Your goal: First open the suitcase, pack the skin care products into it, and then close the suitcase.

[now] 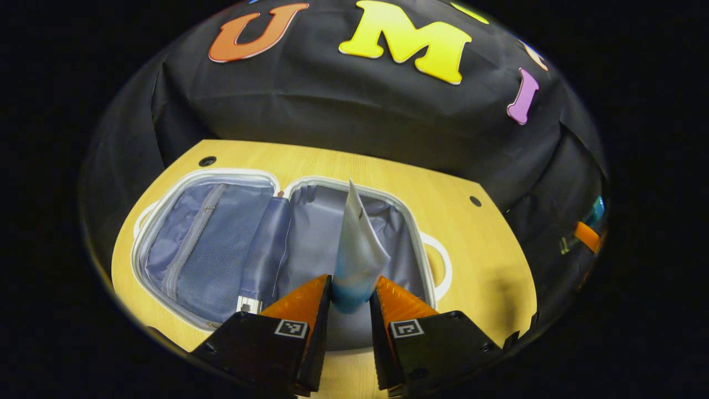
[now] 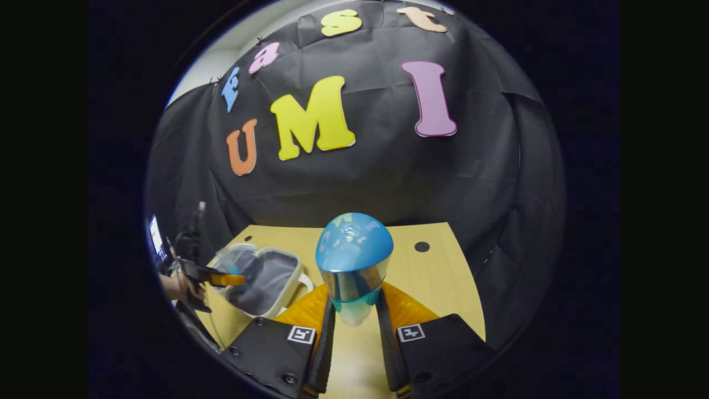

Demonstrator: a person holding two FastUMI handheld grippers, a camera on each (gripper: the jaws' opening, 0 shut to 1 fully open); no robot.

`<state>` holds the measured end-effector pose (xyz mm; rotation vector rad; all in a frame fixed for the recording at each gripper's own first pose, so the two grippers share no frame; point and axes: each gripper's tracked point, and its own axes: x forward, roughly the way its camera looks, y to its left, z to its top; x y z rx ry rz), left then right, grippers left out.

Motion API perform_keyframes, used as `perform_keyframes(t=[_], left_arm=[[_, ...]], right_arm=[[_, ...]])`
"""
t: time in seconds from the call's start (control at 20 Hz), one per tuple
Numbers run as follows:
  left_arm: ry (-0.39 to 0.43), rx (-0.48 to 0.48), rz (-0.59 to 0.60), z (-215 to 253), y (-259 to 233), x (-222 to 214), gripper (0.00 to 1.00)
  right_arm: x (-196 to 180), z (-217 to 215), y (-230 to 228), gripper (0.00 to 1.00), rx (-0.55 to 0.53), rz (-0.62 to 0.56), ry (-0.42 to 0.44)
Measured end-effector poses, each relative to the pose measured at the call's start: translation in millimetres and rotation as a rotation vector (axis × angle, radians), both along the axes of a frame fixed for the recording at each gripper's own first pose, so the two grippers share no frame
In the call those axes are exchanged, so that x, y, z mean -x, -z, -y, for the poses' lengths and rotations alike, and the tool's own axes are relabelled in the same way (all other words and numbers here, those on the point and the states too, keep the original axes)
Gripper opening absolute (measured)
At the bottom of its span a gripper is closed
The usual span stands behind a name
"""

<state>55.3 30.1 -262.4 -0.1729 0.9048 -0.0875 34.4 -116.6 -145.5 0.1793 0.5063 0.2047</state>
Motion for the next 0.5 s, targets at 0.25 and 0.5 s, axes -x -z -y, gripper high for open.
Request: perform_keyframes(t=[0.25,0.5], left_arm=[[0.008,0.033,-0.188,-16,46,-10,0.40],[0.017,0.011,-0.354,-23,66,-3,0.40]], right_arm=[[46,-21,-6,0.37,-0.018,-0.039,-0.031],[67,-32,-10,0.37,-0.042,-0.066,-0.038]])
